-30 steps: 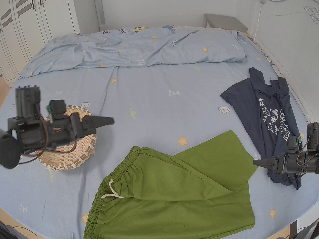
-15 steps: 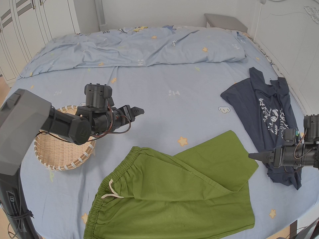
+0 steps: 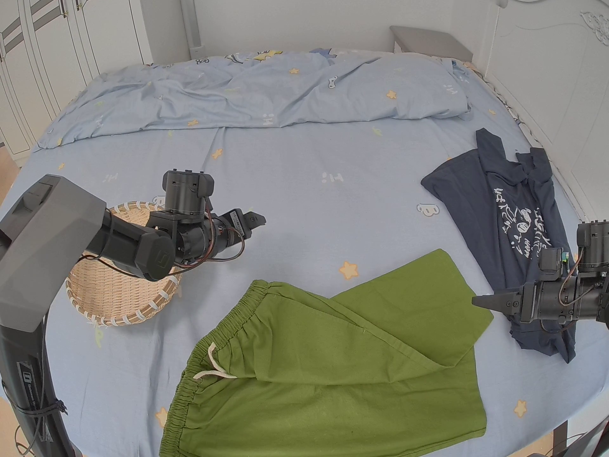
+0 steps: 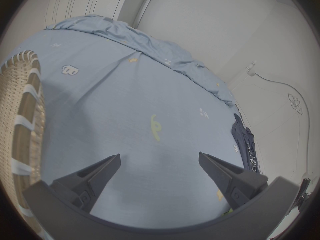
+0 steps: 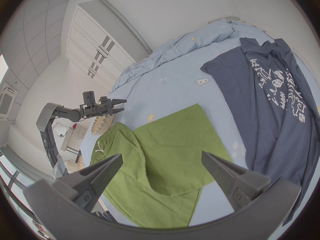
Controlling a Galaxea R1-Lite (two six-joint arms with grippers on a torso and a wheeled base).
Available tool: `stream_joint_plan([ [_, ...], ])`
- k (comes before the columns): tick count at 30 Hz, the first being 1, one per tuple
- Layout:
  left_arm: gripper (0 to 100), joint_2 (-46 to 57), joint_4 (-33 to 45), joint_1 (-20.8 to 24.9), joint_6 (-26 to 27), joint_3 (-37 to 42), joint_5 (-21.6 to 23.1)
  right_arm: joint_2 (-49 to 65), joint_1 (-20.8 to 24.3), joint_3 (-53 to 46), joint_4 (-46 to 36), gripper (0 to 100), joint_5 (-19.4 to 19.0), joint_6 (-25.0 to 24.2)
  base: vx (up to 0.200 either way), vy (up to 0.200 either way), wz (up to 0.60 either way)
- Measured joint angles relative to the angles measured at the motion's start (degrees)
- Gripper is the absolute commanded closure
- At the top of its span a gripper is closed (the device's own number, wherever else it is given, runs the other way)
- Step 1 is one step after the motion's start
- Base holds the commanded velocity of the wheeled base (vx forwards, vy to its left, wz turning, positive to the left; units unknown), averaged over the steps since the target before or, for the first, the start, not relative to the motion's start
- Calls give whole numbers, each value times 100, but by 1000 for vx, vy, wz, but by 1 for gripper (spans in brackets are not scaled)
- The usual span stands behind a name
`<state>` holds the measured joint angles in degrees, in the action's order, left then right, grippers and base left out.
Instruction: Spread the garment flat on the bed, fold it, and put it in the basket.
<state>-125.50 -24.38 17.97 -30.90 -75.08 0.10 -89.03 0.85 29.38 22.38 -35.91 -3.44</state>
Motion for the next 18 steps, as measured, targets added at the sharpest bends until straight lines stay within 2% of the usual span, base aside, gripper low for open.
stream_joint_plan([
  [8, 0, 445, 20, -245, 39, 455, 9, -9, 27, -17, 0, 0, -2, 0, 0, 0, 0],
  [18, 0, 681, 150, -607, 116, 616, 9, -9, 30, -37, 0, 0, 0, 0, 0, 0, 0],
])
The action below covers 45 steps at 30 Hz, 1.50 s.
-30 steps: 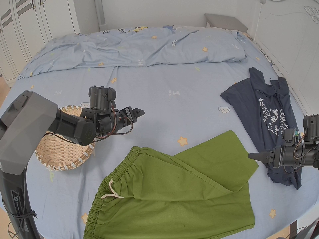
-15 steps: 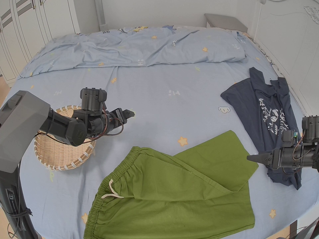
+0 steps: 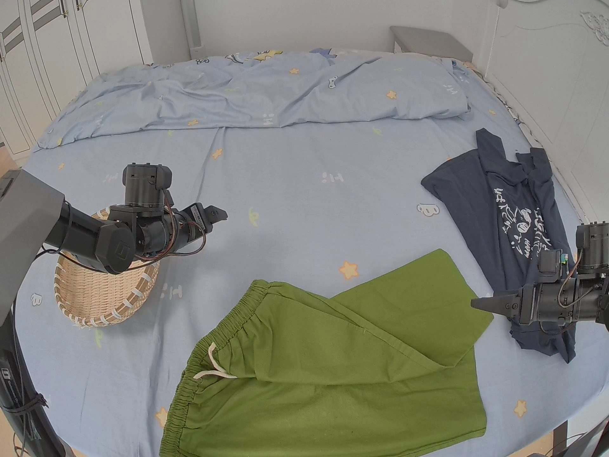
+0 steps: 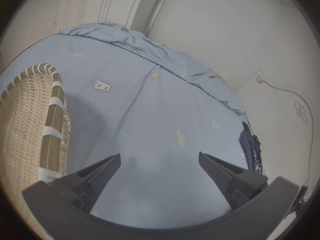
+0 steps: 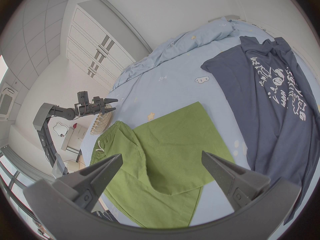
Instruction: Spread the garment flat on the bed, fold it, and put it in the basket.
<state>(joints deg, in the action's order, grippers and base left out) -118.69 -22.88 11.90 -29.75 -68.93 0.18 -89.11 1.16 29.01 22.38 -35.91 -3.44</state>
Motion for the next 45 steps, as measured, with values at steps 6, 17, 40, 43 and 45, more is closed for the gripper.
stream_joint_plan([
  [6, 0, 74, 187, -201, 172, 10, 2, 0, 0, 0, 0, 0, 0, 2, 0, 0, 0],
  [17, 0, 258, 160, 94, 132, 265, 340, 0, 5, 0, 0, 0, 0, 0, 0, 0, 0],
  [40, 0, 395, -640, 218, 2080, 1554, 2650, 0, 22, -30, 2, 0, 0, 5, 0, 0, 0],
  [43, 0, 345, -675, 312, 2060, 1590, 2716, 0, 33, -29, 4, 0, -2, 2, 0, 0, 0],
  [45, 0, 300, -684, 362, 2061, 1590, 2719, 0, 32, -29, 6, 0, 0, 2, 0, 0, 0],
])
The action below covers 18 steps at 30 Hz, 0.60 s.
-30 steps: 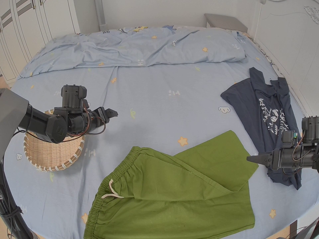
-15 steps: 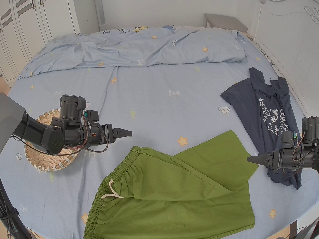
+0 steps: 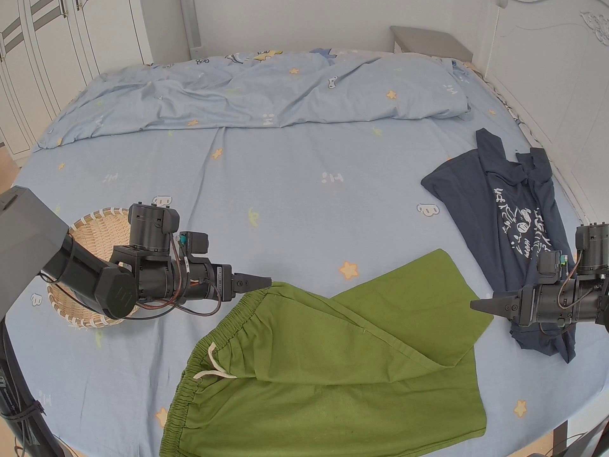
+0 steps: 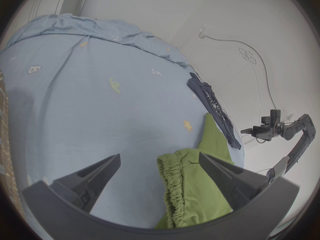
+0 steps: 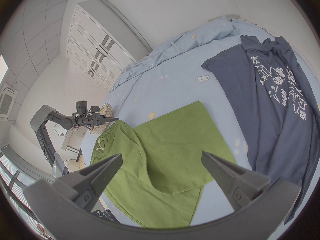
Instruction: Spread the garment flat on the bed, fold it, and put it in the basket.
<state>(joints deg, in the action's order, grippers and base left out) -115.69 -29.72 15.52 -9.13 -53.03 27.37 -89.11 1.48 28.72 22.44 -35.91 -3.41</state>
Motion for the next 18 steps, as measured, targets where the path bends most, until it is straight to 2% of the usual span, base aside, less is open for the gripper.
stream_joint_plan([
  [6, 0, -189, -268, 60, -1, 2, -2, 0, 0, 2, 2, 0, 0, -2, 0, 0, 0],
  [7, 100, -201, -273, 68, -4, 11, 0, 0, 0, 2, 2, 0, -2, -2, 0, 0, 0],
  [18, 100, -269, -274, 118, 10, 55, -9, 0, -13, 7, 2, 0, 9, 0, 0, 0, 0],
])
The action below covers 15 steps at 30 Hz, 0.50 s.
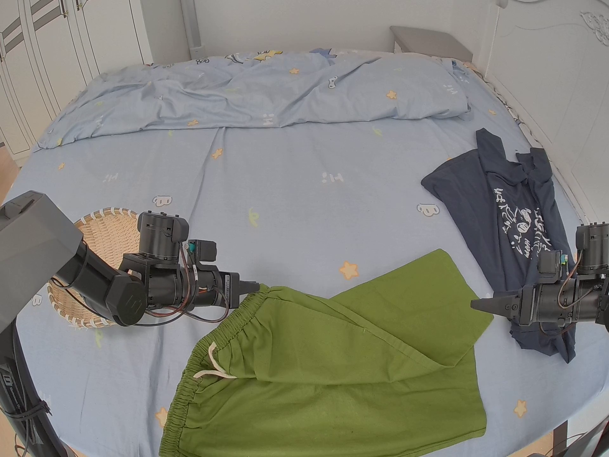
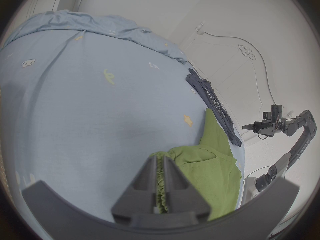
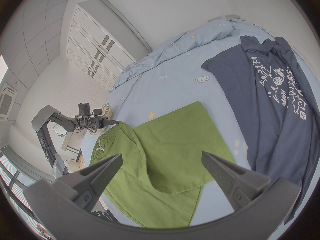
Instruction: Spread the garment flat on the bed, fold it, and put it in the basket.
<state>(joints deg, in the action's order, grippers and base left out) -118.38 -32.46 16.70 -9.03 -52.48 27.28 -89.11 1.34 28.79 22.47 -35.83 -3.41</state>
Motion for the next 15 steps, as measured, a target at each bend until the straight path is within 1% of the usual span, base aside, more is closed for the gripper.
stream_joint_plan([
  [15, 100, 135, -5, -30, -43, 94, 5, -9, -38, 20, 0, 0, 0, -2, 0, 0, 0],
])
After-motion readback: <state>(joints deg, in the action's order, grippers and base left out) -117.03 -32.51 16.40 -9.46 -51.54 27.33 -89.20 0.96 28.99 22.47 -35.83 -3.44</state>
